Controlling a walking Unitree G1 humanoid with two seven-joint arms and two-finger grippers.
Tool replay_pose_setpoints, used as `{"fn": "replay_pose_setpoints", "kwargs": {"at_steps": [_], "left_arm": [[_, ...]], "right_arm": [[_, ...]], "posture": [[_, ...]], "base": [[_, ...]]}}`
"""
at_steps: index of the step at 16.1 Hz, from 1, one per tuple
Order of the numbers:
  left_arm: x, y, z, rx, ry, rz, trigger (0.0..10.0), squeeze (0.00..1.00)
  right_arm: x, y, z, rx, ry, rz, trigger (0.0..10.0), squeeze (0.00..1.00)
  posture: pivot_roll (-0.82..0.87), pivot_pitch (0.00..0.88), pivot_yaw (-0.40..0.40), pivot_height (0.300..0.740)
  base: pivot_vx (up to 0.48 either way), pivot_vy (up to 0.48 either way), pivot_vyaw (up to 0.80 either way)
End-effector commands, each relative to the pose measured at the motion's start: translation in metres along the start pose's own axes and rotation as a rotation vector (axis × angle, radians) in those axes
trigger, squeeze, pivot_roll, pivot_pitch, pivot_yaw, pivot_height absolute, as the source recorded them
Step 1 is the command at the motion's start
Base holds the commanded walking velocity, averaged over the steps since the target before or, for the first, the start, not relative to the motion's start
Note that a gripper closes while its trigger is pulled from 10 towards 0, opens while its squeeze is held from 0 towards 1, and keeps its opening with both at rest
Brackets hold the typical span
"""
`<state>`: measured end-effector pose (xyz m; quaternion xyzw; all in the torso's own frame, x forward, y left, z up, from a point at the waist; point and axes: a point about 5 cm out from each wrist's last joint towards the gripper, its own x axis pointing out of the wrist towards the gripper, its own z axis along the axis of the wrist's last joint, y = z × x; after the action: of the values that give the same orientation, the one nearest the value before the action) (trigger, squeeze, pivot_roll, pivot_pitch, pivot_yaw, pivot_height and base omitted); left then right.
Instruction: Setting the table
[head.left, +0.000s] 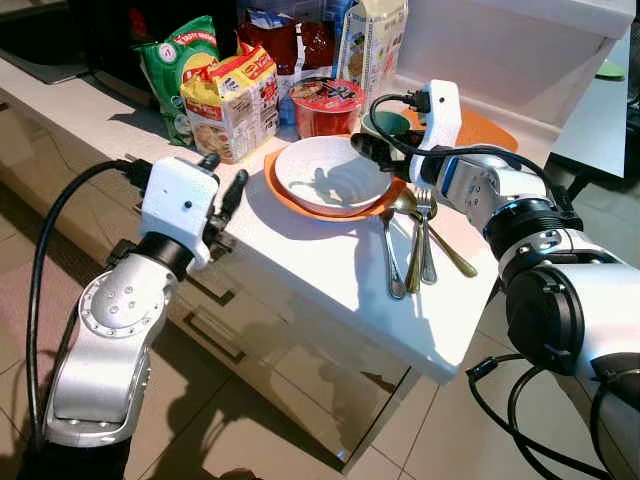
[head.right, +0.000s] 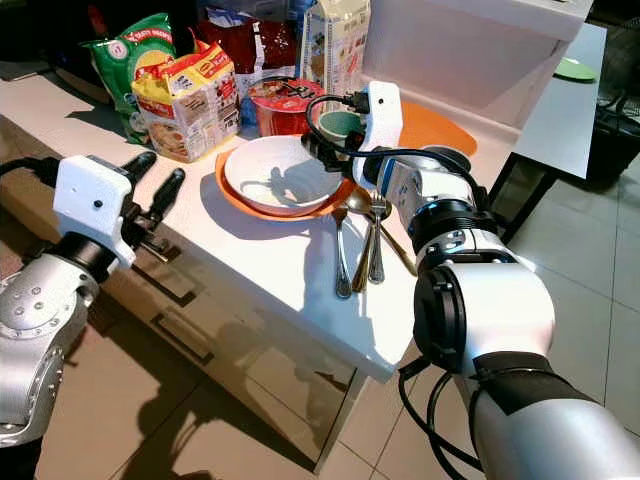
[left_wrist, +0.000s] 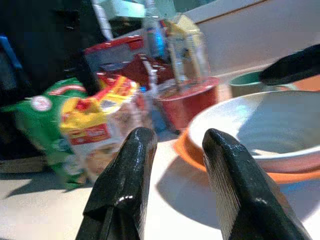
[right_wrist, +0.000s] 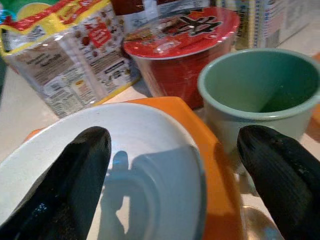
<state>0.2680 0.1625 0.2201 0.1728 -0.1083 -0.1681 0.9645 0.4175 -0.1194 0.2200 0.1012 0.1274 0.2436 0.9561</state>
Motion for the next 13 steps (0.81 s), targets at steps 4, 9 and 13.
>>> {"fn": "replay_pose_setpoints", "kwargs": {"at_steps": [4, 9, 13], "left_arm": [[-0.008, -0.024, 0.008, -0.083, -0.023, -0.208, 10.0, 0.00], [-0.010, -0.026, 0.010, -0.088, -0.023, -0.231, 10.0, 0.00], [-0.012, -0.027, 0.010, -0.077, -0.010, -0.240, 10.0, 0.00]], "right_arm": [[0.001, -0.002, -0.001, 0.037, -0.001, -0.055, 10.0, 0.00], [0.002, -0.001, -0.008, 0.071, 0.025, -0.062, 10.0, 0.00], [0.005, 0.005, -0.017, 0.074, 0.067, -0.038, 10.0, 0.00]], "posture": [[0.17, 0.025, -0.061, 0.740], [0.17, 0.041, -0.063, 0.740], [0.18, 0.046, -0.062, 0.740]], "base": [[0.000, 0.000, 0.00], [0.000, 0.000, 0.00], [0.000, 0.000, 0.00]]}}
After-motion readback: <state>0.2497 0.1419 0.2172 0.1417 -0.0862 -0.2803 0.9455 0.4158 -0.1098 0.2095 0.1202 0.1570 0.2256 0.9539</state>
